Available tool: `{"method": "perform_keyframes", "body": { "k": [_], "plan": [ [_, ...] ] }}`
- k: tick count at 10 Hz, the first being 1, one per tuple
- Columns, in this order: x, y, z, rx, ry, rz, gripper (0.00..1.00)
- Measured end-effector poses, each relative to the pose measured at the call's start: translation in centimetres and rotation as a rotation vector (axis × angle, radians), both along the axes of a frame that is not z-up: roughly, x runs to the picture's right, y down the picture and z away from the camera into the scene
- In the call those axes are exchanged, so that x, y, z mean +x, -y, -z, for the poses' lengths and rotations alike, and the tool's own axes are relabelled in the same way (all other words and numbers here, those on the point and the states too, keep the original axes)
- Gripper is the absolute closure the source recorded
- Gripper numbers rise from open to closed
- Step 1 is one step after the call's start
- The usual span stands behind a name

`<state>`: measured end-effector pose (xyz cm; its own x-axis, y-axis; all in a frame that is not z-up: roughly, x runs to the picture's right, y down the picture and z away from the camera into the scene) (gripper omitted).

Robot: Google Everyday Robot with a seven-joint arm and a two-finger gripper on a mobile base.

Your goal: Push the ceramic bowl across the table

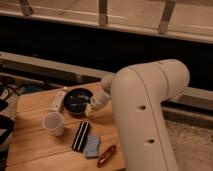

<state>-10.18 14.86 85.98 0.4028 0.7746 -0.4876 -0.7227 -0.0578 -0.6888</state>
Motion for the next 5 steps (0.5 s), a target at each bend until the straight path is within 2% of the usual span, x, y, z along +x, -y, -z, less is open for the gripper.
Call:
{"method": "perform_keyframes", "body": {
  "k": [2,4,5],
  "plan": [
    [-1.0,0.3,-0.7,0.060,-0.047,0.012,0.84],
    [-1.4,0.9,-1.4,0.101,-0.105,0.025,0.84],
    [-1.9,1.2,-1.9,0.128,-0.150,0.033,0.84]
  ]
}}
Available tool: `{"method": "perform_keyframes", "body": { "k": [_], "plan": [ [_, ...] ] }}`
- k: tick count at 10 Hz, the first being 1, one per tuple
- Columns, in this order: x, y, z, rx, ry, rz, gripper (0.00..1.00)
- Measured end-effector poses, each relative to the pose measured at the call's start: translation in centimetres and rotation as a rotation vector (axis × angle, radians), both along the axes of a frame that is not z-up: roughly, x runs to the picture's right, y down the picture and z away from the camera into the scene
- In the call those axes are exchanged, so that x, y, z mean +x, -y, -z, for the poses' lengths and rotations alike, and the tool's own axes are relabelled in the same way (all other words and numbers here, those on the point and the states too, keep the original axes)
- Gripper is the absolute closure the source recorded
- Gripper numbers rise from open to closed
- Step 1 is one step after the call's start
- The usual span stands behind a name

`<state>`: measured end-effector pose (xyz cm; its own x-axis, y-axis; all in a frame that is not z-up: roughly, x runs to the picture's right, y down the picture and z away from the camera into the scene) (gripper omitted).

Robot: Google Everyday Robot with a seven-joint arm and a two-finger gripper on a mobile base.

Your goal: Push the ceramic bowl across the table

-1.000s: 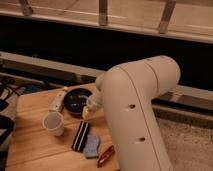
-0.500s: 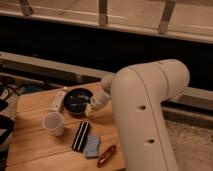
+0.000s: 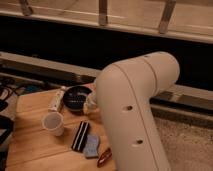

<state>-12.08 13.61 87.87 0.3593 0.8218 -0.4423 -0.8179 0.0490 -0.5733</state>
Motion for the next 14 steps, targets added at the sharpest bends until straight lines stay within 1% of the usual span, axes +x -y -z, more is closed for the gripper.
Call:
{"method": "perform_keyframes", "body": {
  "k": [1,2,3,4,5,6,7,8,10,11,12,13,14],
  "plan": [
    [-0.4,0.1,-0.2,0.012,-0.023,0.002,0.84],
    [-0.5,0.4,-0.3,0.019,-0.027,0.007,0.84],
    [-0.3,0.7,-0.4,0.021,-0.010,0.007,0.84],
    [0.3,0.5,-0.2,0.009,-0.006,-0.001,0.84],
    [1.1,0.1,0.0,0.000,-0.004,-0.002,0.81],
    [1.5,-0.4,0.1,-0.003,-0.003,0.011,0.71],
    [1.2,-0.6,0.1,-0.008,0.002,0.021,0.62],
    [0.6,-0.5,-0.1,-0.010,0.005,0.030,0.51],
    [-1.3,-0.7,-0.3,-0.036,0.014,0.044,0.31],
    [-1.4,-0.8,-0.3,-0.046,0.016,0.047,0.24],
    [-1.2,-1.0,-0.3,-0.053,0.014,0.047,0.21],
    [-1.0,-1.2,-0.3,-0.055,0.013,0.054,0.20],
    [-1.4,-1.4,-0.6,-0.058,0.019,0.070,0.20]
  ]
}}
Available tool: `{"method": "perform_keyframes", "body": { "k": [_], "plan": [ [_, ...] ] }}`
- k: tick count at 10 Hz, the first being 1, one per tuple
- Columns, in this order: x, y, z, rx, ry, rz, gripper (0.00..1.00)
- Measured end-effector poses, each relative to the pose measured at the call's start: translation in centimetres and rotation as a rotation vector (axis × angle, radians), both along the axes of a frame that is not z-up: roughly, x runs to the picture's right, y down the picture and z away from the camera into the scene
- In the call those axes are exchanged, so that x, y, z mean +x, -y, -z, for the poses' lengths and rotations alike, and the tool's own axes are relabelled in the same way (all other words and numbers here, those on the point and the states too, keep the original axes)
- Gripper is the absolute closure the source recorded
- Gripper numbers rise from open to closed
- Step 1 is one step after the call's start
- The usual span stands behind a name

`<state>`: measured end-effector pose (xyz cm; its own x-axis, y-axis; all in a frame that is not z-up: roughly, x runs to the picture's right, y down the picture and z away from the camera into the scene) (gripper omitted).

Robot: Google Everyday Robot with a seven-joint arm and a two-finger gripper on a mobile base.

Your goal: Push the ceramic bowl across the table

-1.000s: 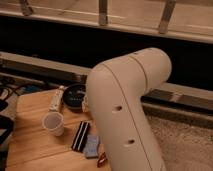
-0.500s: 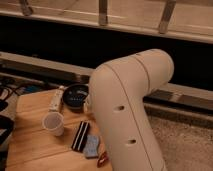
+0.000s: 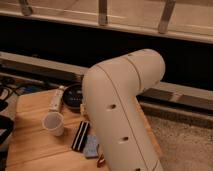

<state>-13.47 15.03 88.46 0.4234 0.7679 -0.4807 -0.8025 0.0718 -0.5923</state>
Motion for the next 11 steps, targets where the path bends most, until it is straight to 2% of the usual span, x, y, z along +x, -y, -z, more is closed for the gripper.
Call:
{"method": "perform_keyframes", "body": {
  "k": [2,5,11],
  "plan": [
    [-1.52,-0.53,-0.14,-0.012,0.016,0.024,0.20],
    [-1.26,-0.22,0.21,-0.014,0.016,0.024,0.01],
    [-0.83,0.17,0.53,-0.013,0.013,0.023,0.00]
  ]
}}
